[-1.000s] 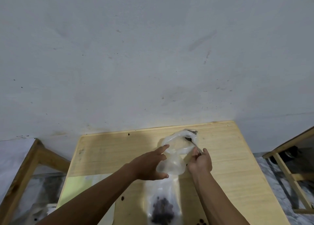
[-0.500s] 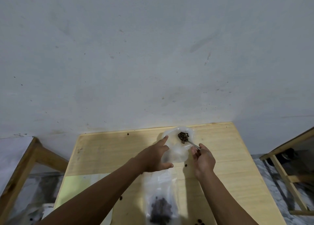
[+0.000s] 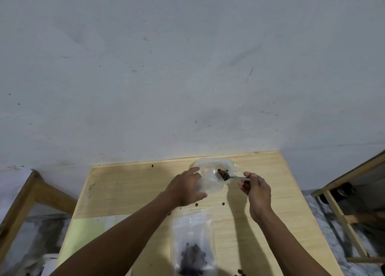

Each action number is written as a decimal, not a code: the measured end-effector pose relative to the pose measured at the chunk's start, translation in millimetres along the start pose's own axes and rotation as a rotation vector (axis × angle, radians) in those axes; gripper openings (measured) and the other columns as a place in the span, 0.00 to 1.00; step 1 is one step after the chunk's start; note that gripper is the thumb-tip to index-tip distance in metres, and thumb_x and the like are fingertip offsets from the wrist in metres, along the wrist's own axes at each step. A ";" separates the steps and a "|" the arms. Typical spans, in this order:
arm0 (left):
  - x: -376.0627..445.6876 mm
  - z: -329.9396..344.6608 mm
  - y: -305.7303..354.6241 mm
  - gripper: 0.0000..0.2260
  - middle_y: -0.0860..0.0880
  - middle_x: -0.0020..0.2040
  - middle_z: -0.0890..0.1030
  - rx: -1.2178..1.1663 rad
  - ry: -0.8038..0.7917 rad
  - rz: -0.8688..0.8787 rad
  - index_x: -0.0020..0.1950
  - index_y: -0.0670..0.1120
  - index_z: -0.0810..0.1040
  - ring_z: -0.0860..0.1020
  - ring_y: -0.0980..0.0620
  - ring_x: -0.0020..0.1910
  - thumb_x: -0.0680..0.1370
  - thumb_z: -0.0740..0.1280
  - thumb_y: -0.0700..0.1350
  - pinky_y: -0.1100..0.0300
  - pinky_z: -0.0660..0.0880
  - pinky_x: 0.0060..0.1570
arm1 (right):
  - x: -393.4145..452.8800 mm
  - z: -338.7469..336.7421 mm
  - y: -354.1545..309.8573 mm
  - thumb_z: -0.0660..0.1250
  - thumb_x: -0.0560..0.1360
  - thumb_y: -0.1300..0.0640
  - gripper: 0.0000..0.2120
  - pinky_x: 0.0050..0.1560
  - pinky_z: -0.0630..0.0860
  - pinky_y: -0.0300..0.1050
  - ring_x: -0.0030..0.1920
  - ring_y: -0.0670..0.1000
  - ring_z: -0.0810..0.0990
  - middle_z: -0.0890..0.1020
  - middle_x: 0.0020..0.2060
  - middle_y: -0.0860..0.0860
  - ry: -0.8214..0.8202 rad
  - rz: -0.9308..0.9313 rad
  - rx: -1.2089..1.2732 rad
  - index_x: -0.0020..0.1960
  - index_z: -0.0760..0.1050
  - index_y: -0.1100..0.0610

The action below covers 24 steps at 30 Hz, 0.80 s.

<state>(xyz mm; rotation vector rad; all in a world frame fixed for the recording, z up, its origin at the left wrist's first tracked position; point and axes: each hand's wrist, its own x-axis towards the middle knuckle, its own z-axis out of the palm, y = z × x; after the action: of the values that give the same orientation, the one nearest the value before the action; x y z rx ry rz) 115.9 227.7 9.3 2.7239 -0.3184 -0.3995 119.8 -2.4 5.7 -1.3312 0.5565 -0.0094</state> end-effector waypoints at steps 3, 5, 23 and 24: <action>0.0 0.4 3.8 0.31 0.51 0.79 0.57 -0.032 -0.012 -0.011 0.72 0.47 0.68 0.66 0.50 0.74 0.75 0.69 0.60 0.55 0.66 0.69 | -0.8 -3.0 1.9 0.54 0.85 0.58 0.14 0.44 0.78 0.44 0.36 0.52 0.78 0.78 0.37 0.59 -0.012 0.043 0.016 0.50 0.77 0.62; -0.7 -0.5 6.5 0.31 0.51 0.79 0.58 -0.019 -0.013 -0.010 0.72 0.47 0.68 0.68 0.49 0.72 0.75 0.69 0.60 0.55 0.66 0.68 | -0.2 -5.1 4.4 0.54 0.85 0.59 0.14 0.44 0.77 0.45 0.36 0.53 0.78 0.78 0.38 0.60 0.003 0.070 0.038 0.50 0.76 0.63; 6.9 1.2 10.0 0.31 0.54 0.71 0.68 -0.024 0.017 -0.042 0.71 0.48 0.68 0.73 0.50 0.64 0.74 0.68 0.63 0.55 0.69 0.62 | -4.6 -14.1 -54.4 0.55 0.83 0.56 0.15 0.44 0.73 0.47 0.36 0.54 0.76 0.78 0.36 0.54 -0.022 -0.185 -0.178 0.43 0.76 0.60; 7.1 1.0 10.4 0.31 0.54 0.70 0.68 -0.031 0.016 -0.046 0.71 0.48 0.68 0.73 0.49 0.63 0.74 0.68 0.63 0.54 0.69 0.62 | -6.4 -13.1 -54.9 0.55 0.83 0.56 0.15 0.44 0.73 0.47 0.36 0.54 0.76 0.78 0.36 0.54 -0.036 -0.188 -0.197 0.44 0.76 0.60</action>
<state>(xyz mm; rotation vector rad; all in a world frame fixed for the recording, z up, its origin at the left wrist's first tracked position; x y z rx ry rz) 120.5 216.0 10.8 2.7069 -0.2436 -0.3911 125.8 -26.5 56.8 -1.5694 0.4075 -0.0861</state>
